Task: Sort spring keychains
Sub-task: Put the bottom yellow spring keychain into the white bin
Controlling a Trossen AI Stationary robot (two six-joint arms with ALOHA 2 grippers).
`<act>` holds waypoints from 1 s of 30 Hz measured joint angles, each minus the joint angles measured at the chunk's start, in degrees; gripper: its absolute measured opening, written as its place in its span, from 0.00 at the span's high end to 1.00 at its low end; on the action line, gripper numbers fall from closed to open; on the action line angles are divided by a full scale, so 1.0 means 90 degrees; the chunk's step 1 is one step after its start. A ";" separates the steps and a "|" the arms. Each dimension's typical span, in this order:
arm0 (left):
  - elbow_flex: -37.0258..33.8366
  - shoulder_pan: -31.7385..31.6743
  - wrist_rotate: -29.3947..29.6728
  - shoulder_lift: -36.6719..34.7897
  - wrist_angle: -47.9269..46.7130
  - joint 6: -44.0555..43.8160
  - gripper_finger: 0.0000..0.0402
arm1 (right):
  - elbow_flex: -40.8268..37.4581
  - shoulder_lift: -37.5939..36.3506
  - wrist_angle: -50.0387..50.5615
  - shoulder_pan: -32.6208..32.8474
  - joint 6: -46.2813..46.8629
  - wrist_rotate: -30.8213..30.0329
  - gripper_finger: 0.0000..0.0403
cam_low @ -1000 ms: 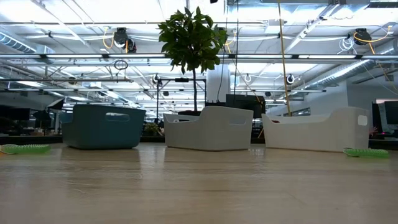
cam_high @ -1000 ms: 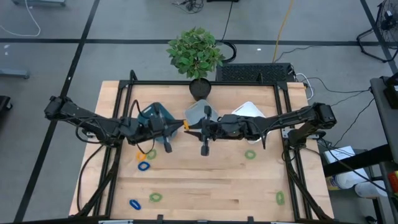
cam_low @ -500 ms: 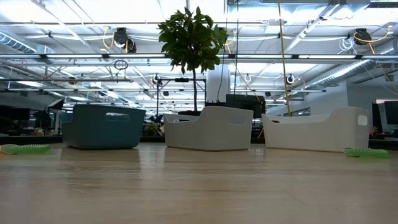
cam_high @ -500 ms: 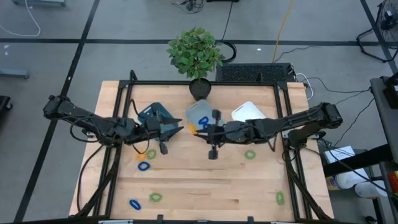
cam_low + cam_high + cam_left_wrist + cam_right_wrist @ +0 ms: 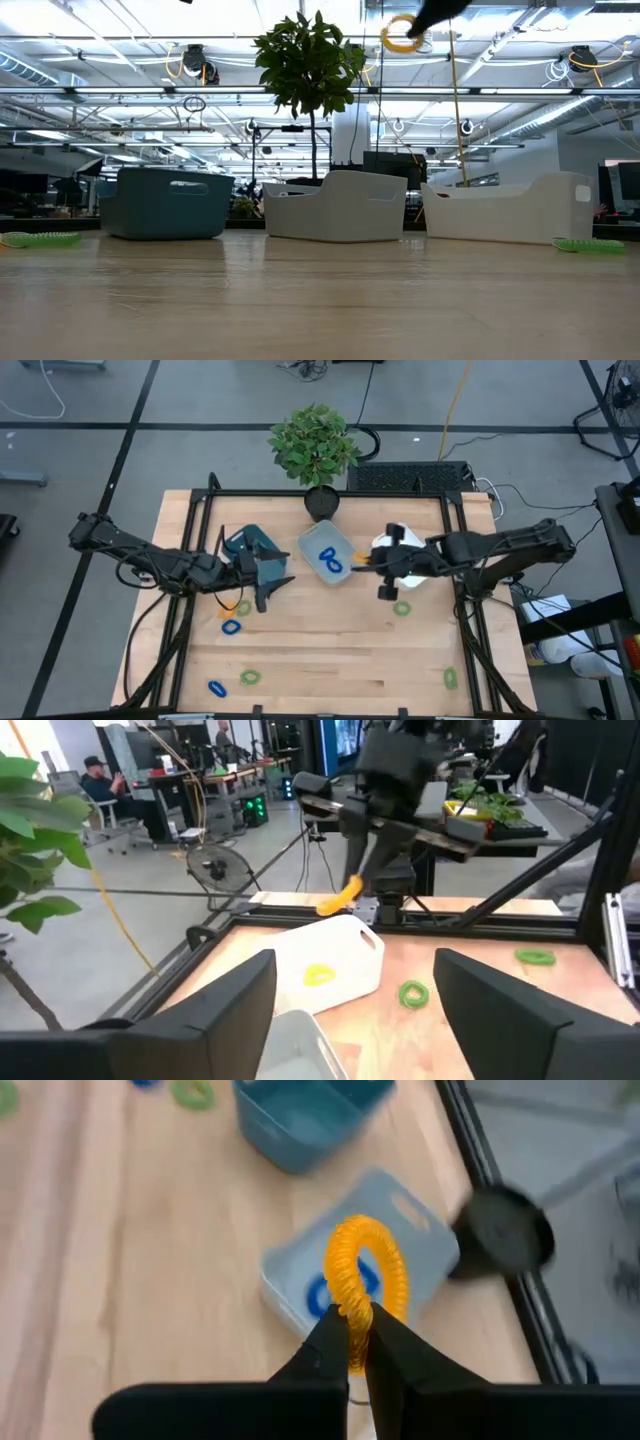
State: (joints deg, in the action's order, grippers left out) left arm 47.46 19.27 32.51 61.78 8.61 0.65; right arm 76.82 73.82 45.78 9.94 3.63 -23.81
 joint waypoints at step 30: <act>-0.0007 0.0121 -0.0005 0.0002 -0.0242 -0.0977 0.22 | -0.1233 0.0959 0.1851 -0.2941 0.2694 0.1687 1.00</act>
State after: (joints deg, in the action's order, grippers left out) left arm 47.40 20.36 32.46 61.80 6.43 -8.14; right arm 65.72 82.44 62.43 -16.53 27.88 -8.63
